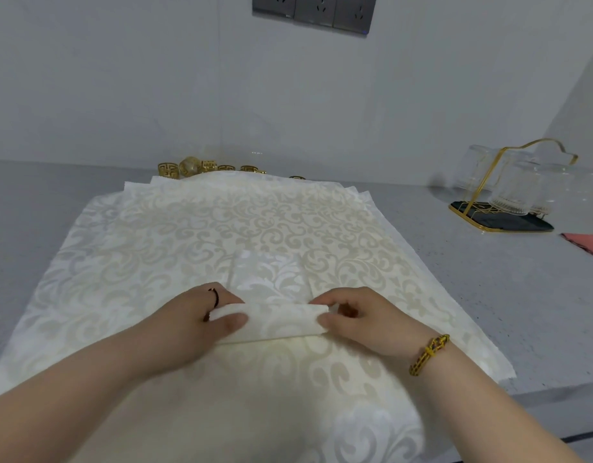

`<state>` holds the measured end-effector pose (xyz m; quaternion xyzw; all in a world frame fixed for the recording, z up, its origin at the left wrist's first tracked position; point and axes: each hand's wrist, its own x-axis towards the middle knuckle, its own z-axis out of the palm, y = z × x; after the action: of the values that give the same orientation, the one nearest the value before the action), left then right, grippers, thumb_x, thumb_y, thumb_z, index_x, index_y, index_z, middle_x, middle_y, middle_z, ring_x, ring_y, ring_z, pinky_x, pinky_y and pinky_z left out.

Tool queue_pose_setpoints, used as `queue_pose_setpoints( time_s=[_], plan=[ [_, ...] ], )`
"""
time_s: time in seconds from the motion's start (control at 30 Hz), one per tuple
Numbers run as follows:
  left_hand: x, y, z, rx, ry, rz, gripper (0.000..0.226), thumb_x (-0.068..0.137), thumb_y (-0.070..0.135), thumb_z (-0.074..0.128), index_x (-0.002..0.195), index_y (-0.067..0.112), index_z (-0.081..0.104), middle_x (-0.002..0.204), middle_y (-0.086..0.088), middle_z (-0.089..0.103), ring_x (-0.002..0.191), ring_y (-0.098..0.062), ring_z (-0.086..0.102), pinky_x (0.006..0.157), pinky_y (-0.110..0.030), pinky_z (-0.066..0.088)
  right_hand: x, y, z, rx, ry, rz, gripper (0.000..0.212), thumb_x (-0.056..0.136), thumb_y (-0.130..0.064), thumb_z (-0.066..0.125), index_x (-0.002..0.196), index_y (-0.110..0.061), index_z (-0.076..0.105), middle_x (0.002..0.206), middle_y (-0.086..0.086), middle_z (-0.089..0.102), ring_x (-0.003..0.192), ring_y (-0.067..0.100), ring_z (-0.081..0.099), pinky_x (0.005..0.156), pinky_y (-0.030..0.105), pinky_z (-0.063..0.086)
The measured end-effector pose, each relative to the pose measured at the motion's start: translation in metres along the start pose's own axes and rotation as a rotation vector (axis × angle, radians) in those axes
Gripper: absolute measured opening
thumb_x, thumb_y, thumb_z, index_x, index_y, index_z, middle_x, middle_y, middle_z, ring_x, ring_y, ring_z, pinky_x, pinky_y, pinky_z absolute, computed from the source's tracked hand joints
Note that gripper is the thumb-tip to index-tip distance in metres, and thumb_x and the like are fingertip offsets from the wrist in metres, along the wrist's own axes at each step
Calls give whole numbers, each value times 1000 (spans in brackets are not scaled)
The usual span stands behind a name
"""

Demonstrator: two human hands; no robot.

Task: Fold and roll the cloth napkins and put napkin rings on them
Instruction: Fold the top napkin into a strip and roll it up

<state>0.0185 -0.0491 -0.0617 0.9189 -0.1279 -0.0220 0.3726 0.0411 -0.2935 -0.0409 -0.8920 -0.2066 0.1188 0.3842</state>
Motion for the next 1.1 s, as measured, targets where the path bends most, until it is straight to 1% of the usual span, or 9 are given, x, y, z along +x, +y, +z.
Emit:
queue_pose_setpoints(
  time_s=[0.13,0.2,0.33,0.43,0.5,0.67,0.83,1.0,1.1],
  plan=[
    [13,-5,1,1,84,-20,12,90,39,47,82,37,54,94,20,58,87,4,53,70,-9,36,16,-1,8,-72,67,41,33,95,-30,42,77,-7,56,73,6,53,69,10,45,69,24,37],
    [18,0,3,72,179,-49,14,91,43,44,85,34,51,92,21,53,79,4,50,65,-9,34,22,0,13,-186,135,37,34,96,-32,38,69,-14,47,78,-2,45,69,9,42,71,24,34],
    [26,2,9,239,383,-18,17,88,46,48,98,32,47,84,19,45,69,1,45,59,-7,29,27,4,23,-213,398,-92,20,93,-30,46,104,-16,56,91,-12,44,65,-1,41,65,9,35],
    [18,-1,3,235,368,211,39,76,73,37,92,40,49,82,34,42,80,13,47,62,-4,30,22,10,25,-387,542,-369,25,82,-30,48,80,-9,62,76,-5,56,70,6,44,68,14,38],
    [12,-5,1,319,232,366,57,67,87,20,99,49,49,93,43,35,92,21,37,65,-1,28,13,18,25,-500,524,-450,25,77,-34,51,86,-13,61,80,0,63,77,9,47,72,21,39],
    [6,-10,2,380,126,253,78,57,73,16,131,50,25,121,37,25,113,15,26,81,11,16,11,16,30,-614,492,-381,35,68,-36,51,98,-17,57,87,0,67,85,10,47,80,21,37],
    [2,-3,-3,279,92,228,29,78,56,41,105,64,47,104,30,58,100,6,51,79,-10,36,6,-1,19,-432,264,-222,34,85,-28,61,117,-18,56,95,-17,50,92,5,43,76,4,29],
    [-6,1,-4,131,34,164,13,76,55,54,66,63,50,86,20,52,86,3,49,74,-13,39,6,-4,12,-286,73,-84,29,88,-32,57,115,-21,58,98,-9,53,80,-1,44,79,11,36],
    [3,-4,1,173,166,145,21,87,39,55,107,45,53,101,35,38,96,8,42,87,-11,30,16,-9,8,-218,-5,-2,22,92,-33,49,107,-20,60,100,-9,48,78,-2,44,77,15,35]
  ],
)
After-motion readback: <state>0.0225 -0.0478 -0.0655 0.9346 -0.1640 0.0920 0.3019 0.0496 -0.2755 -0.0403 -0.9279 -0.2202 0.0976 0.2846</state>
